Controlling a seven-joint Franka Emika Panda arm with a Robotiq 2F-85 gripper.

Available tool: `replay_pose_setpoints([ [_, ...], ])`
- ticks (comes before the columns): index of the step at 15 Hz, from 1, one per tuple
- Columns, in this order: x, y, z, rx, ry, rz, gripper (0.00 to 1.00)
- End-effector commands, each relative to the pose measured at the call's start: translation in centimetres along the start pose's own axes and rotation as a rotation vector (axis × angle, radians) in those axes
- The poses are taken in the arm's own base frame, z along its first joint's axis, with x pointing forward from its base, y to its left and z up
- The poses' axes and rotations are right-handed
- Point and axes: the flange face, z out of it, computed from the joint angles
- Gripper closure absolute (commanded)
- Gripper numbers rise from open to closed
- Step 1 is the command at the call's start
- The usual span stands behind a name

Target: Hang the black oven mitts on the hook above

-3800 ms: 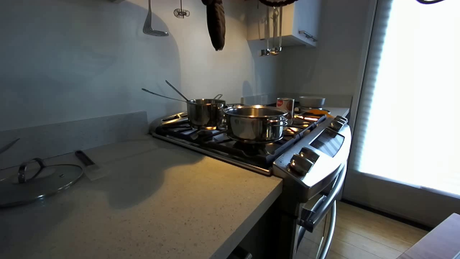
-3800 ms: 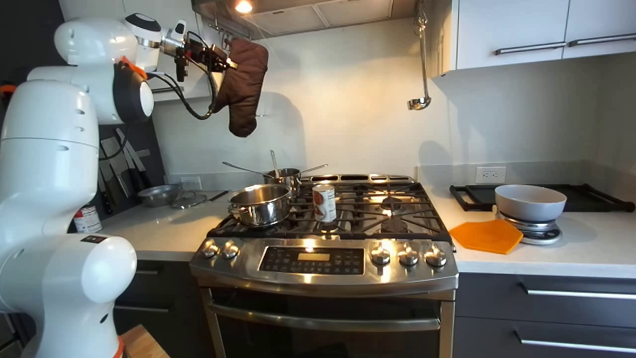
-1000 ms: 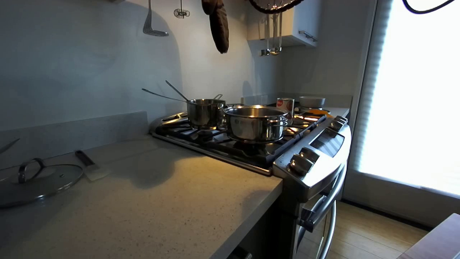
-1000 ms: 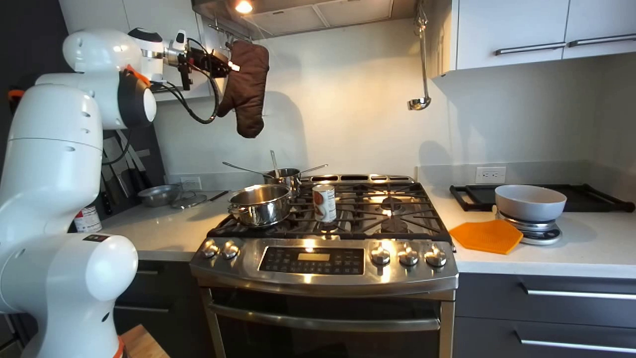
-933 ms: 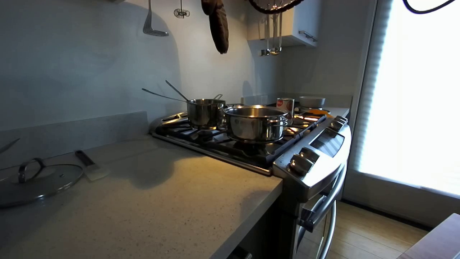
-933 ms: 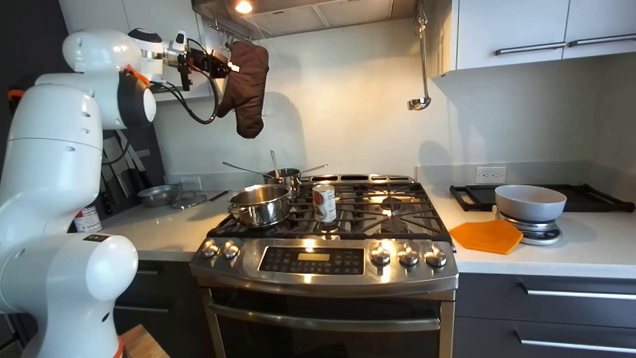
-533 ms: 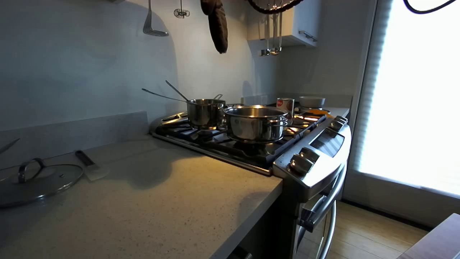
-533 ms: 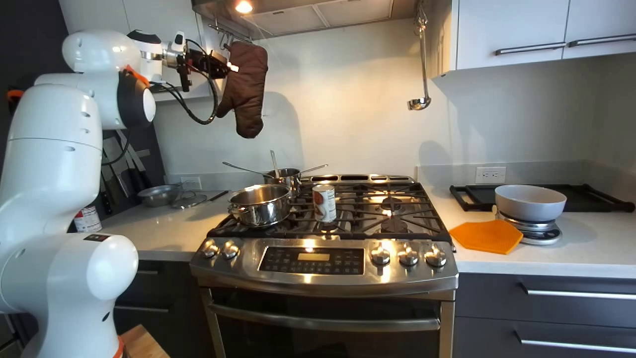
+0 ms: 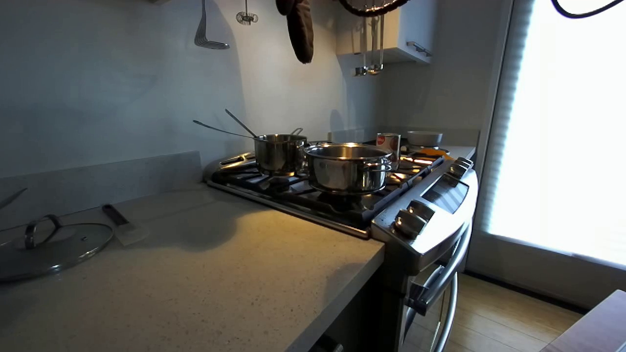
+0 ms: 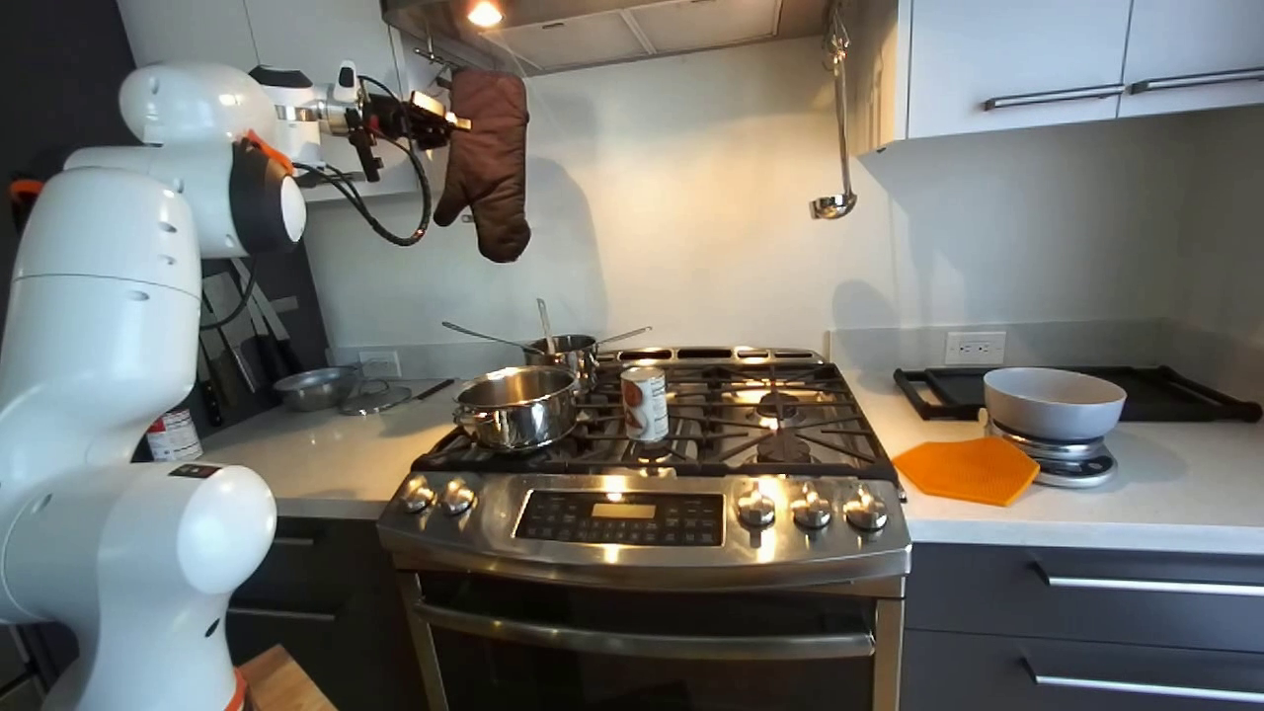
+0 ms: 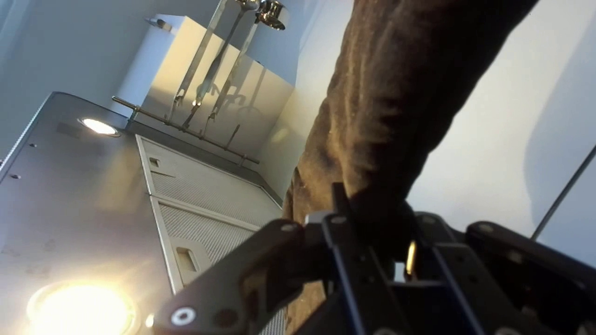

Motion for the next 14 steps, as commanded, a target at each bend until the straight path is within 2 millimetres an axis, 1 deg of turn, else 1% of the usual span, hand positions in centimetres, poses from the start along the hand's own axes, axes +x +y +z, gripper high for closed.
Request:
replay_pose_setpoints([
  [1,-0.7,0.2,-0.2,-0.062,0.009,0.002,0.95],
  [7,-1.4,0.0,0.3,-0.087,-0.013,0.000,0.95],
  [14,-2.1,-0.7,0.5,-0.140,0.029,0.041,0.95],
])
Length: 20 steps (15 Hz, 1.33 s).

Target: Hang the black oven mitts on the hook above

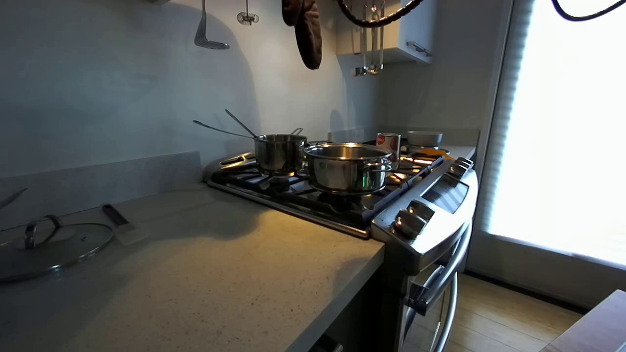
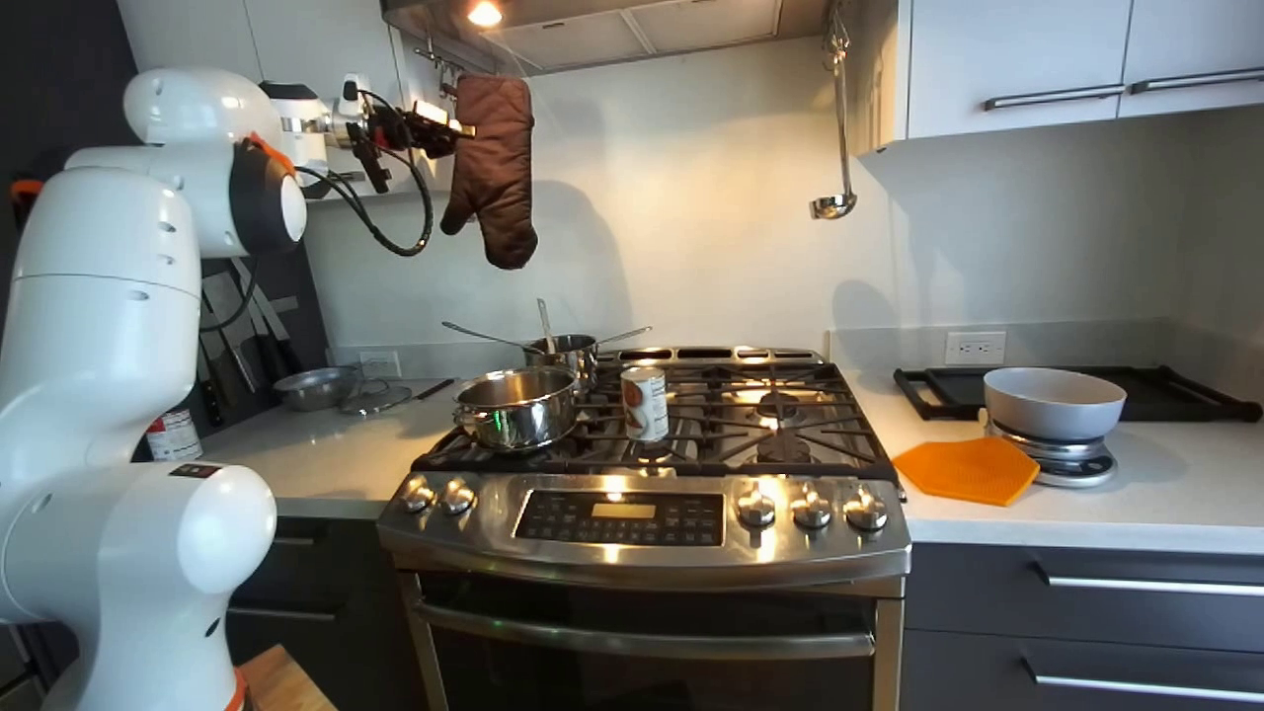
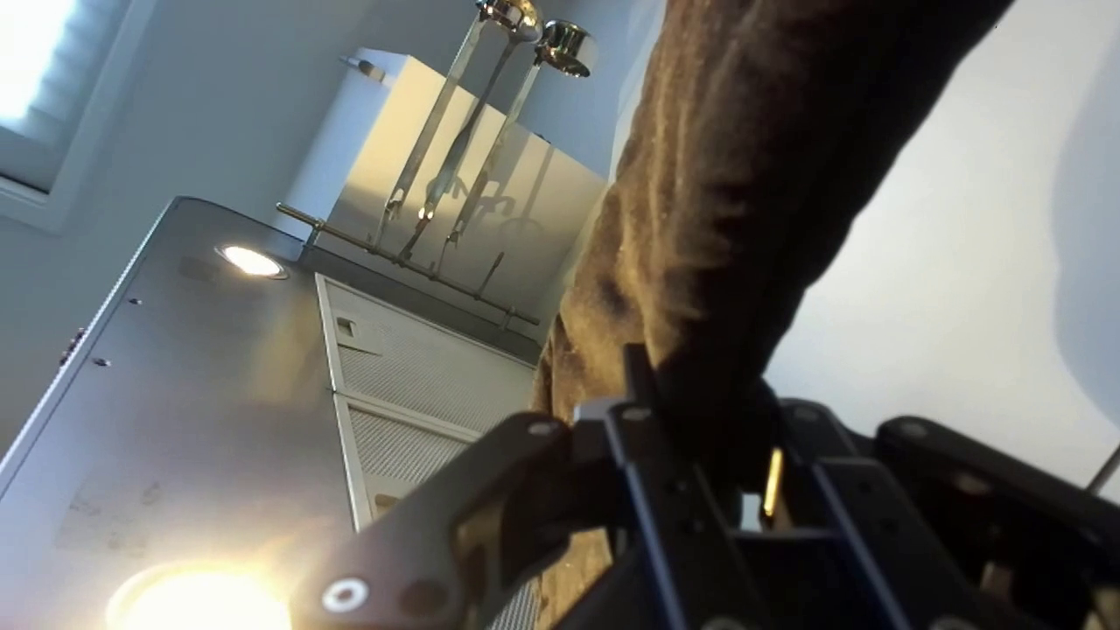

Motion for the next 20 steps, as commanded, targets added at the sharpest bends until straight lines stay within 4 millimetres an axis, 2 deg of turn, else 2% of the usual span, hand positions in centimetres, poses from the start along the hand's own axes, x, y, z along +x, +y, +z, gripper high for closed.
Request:
replay_pose_setpoints([
  [1,-0.6,0.1,-0.6,-0.053,0.039,0.035,0.95],
  [5,-0.8,-0.3,-0.9,-0.033,0.059,0.035,0.95],
  [12,0.2,0.9,-1.2,-0.046,0.088,0.080,0.95],
  [20,0.1,0.8,-0.5,-0.058,0.084,0.079,0.95],
])
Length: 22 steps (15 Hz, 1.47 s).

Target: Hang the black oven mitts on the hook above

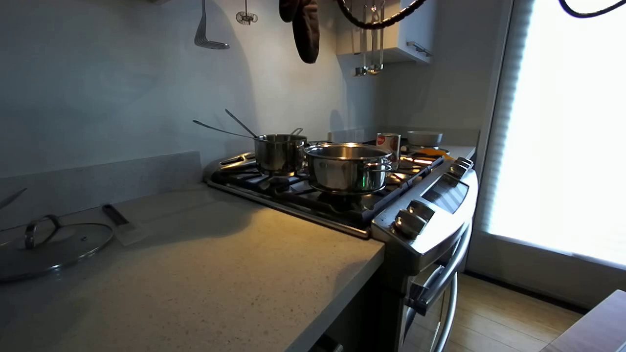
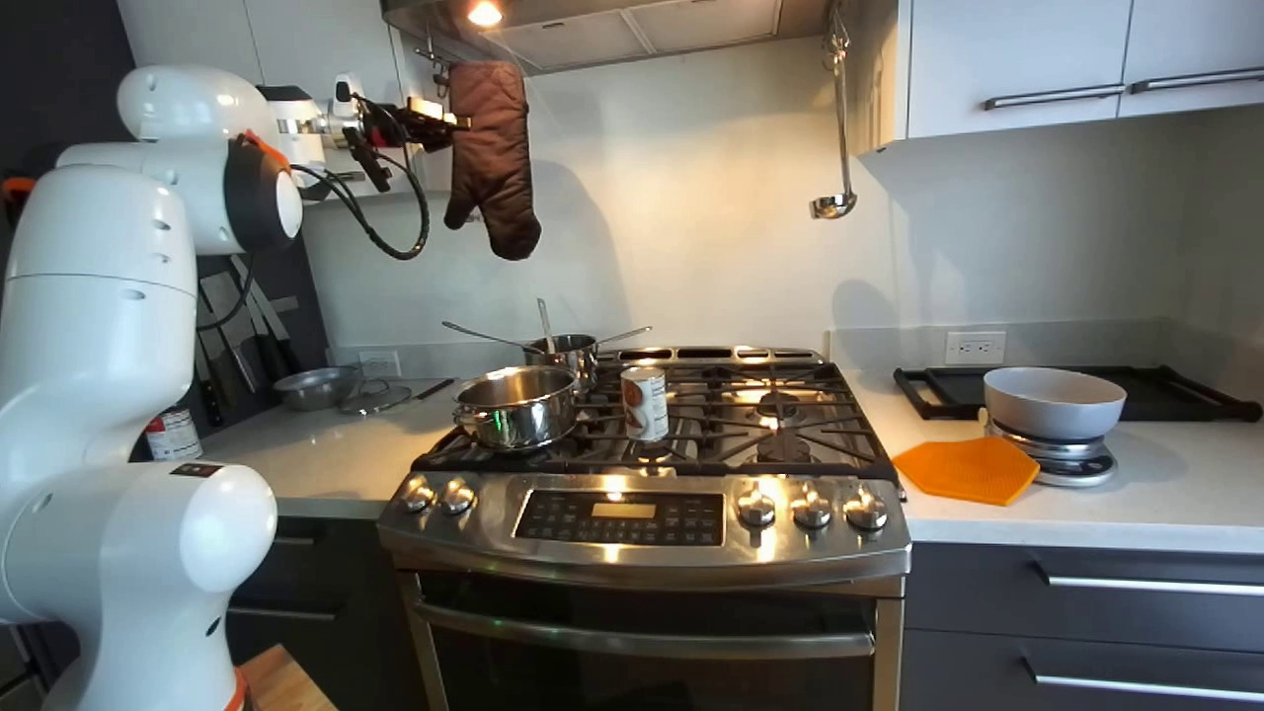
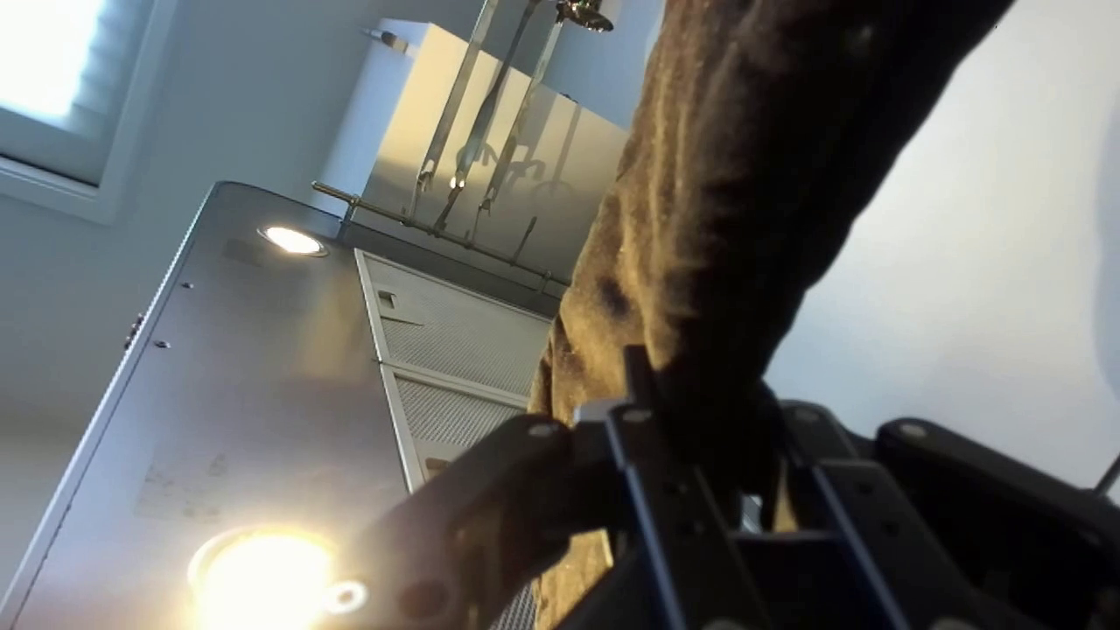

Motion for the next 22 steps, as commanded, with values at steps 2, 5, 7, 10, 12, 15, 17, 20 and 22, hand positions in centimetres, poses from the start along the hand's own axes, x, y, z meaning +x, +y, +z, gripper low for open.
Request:
replay_pose_setpoints([
  [2,0.0,0.6,0.3,-0.028,0.022,0.009,0.95],
  [5,0.0,1.0,0.8,-0.044,0.008,0.015,0.95],
  [7,0.0,1.4,1.3,-0.057,-0.008,0.018,0.95],
  [10,0.0,1.7,1.9,-0.078,-0.022,0.018,0.95],
  [12,-0.1,1.6,2.0,-0.084,-0.032,0.019,0.95],
  [15,-0.2,1.3,2.0,-0.087,-0.038,0.018,0.95],
  [17,-0.3,1.1,2.0,-0.087,-0.046,0.015,0.95],
  [20,-0.5,0.8,1.9,-0.082,-0.052,0.008,0.95],
  [22,-0.5,0.6,1.7,-0.074,-0.048,0.007,0.95],
])
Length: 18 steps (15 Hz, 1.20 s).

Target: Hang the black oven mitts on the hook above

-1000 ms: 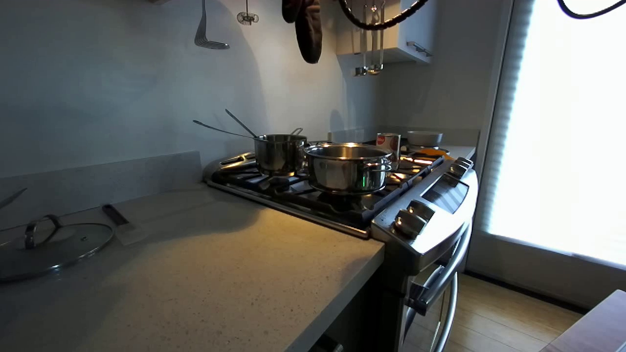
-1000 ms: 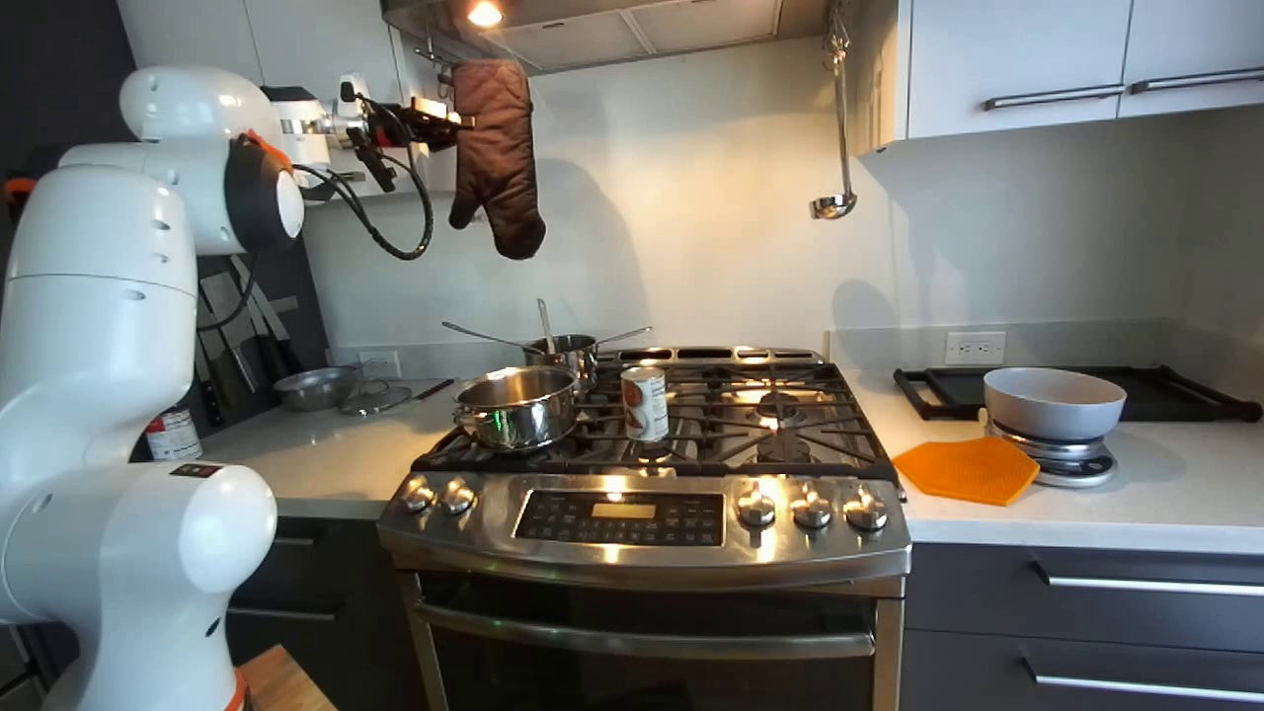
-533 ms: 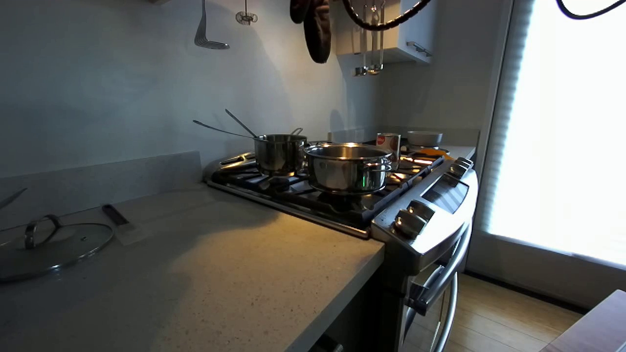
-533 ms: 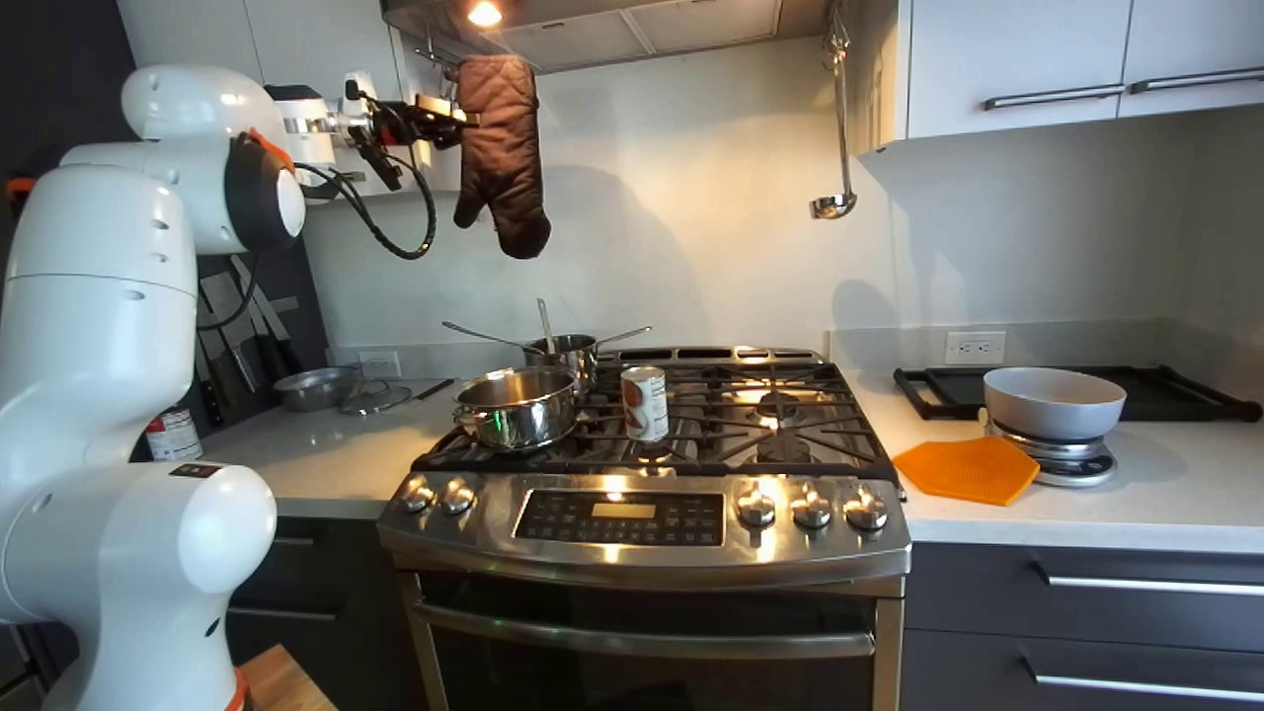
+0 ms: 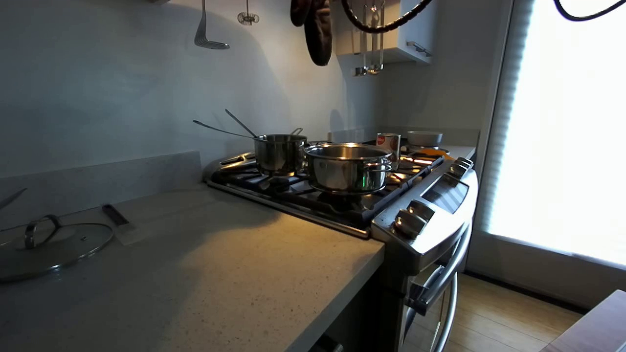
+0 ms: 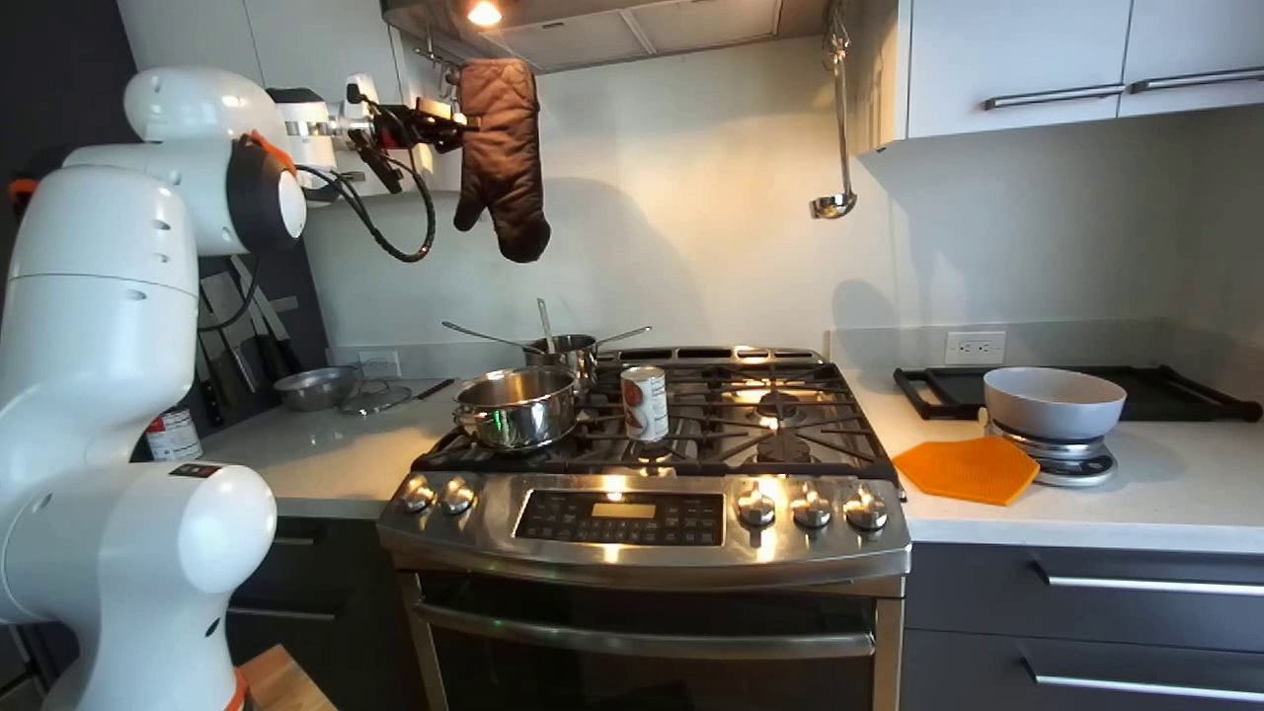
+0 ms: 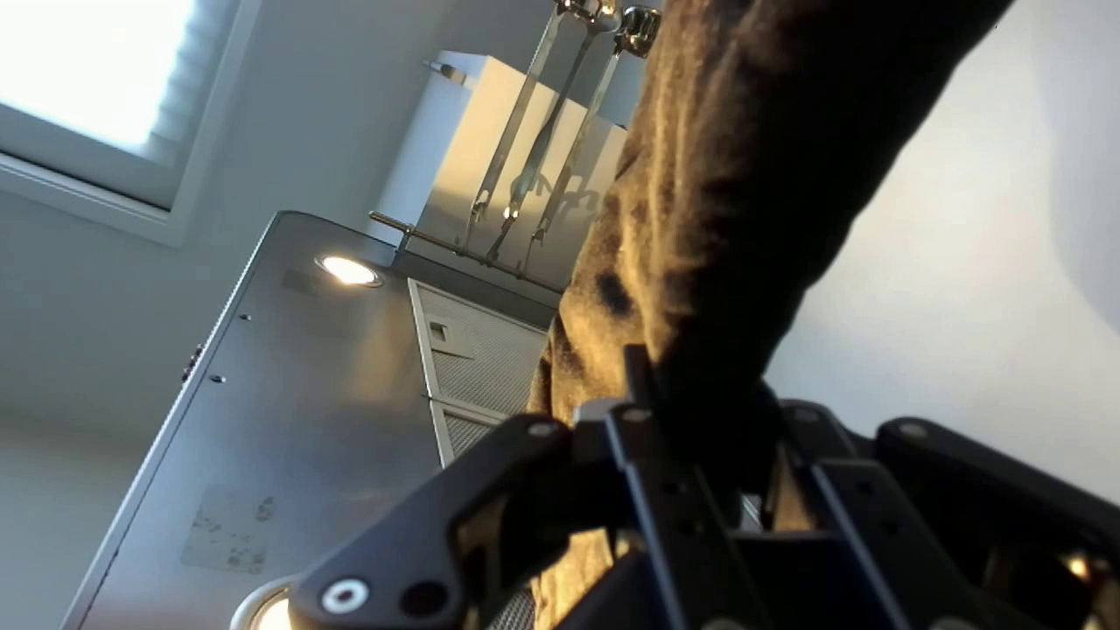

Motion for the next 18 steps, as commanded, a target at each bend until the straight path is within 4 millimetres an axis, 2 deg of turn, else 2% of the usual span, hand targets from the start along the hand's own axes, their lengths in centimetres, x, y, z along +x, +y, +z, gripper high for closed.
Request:
replay_pose_setpoints([
  [1,0.11,0.12,-0.53,0.011,-0.011,0.002,0.95],
  [18,0.66,-0.20,-0.85,0.033,-0.003,-0.011,0.95],
])
